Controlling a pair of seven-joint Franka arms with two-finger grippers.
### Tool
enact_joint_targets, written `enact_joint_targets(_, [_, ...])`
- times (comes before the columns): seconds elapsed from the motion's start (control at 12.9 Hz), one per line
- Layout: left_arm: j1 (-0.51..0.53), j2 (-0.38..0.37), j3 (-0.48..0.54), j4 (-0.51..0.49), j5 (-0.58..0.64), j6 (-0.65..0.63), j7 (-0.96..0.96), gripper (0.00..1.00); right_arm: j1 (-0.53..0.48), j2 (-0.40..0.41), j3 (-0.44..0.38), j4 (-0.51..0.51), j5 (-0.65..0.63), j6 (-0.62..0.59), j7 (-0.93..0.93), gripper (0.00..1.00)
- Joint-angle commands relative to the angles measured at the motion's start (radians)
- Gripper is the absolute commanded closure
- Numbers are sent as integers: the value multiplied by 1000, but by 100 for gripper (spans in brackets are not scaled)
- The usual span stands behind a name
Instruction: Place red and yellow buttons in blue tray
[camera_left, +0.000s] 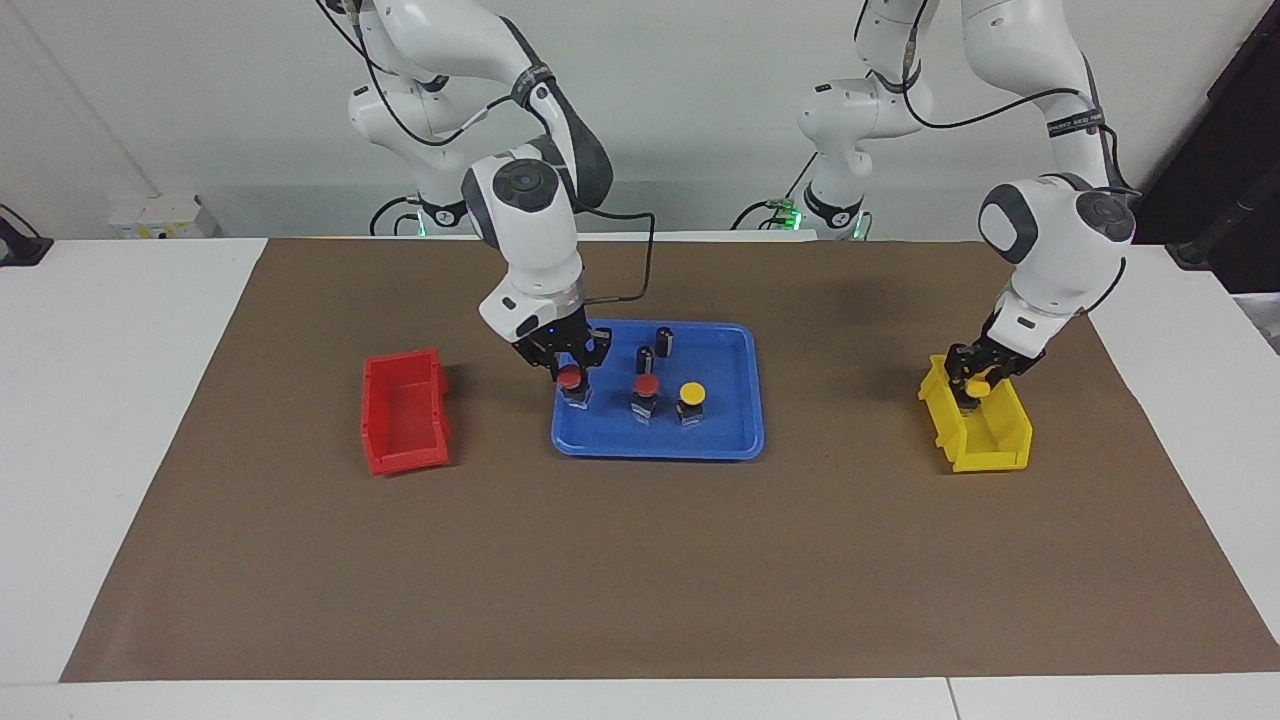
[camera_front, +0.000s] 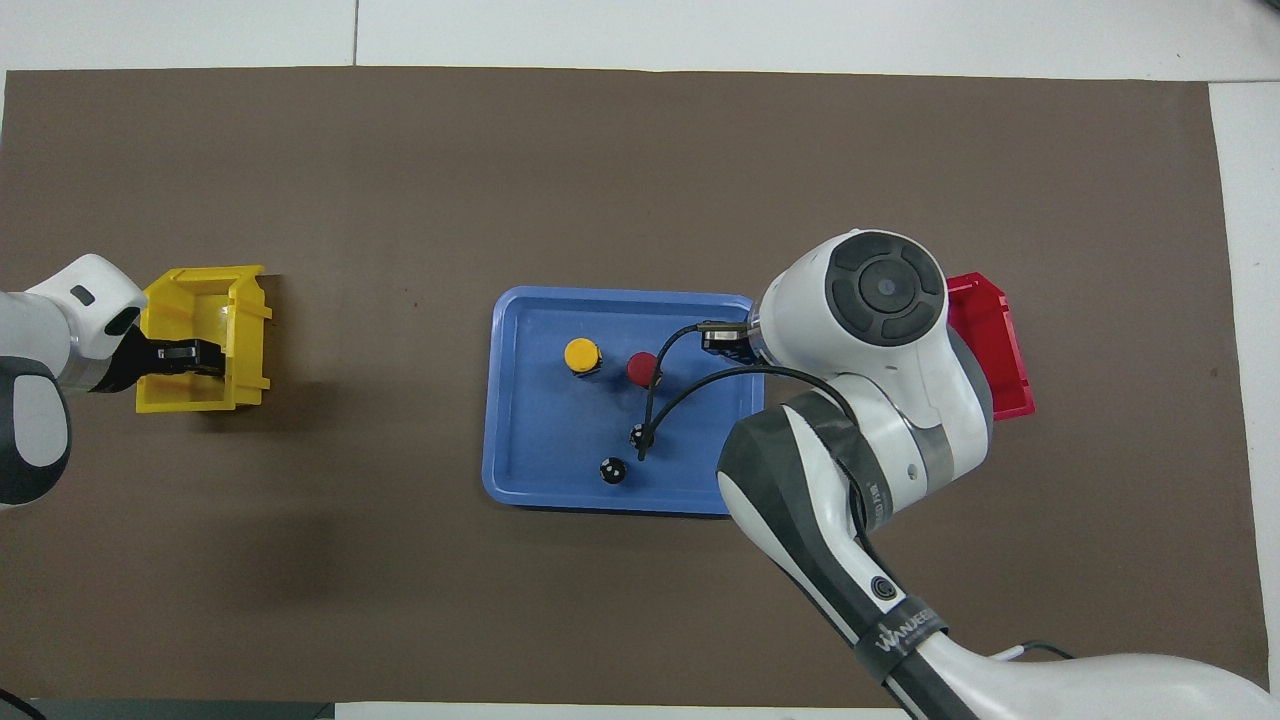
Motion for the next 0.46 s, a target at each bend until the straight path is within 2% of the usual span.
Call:
enact_joint_targets(0.0, [13,-1,-7,118,45,-144,-4,99,18,16,-5,-23,-19,37,26,63])
enact_joint_targets(0.08, [1,1,-10,254,102,-320,-27,99,18,19,-3,-28,-28,48,26,62])
enact_joint_targets(0.23, [-30,-1,-21,428,135,-534,-82,99,17,17,-3,-65,-33,86,24,60])
enact_joint_targets(0.31, [-88,-4,-24,465,133,-594,-157,99,15,16,-5,-80,-40,105,23,58])
enact_joint_targets(0.39, [-175,-14,-26,440,132,-590,-282,99,15,14,-5,-83,-44,110,23,55])
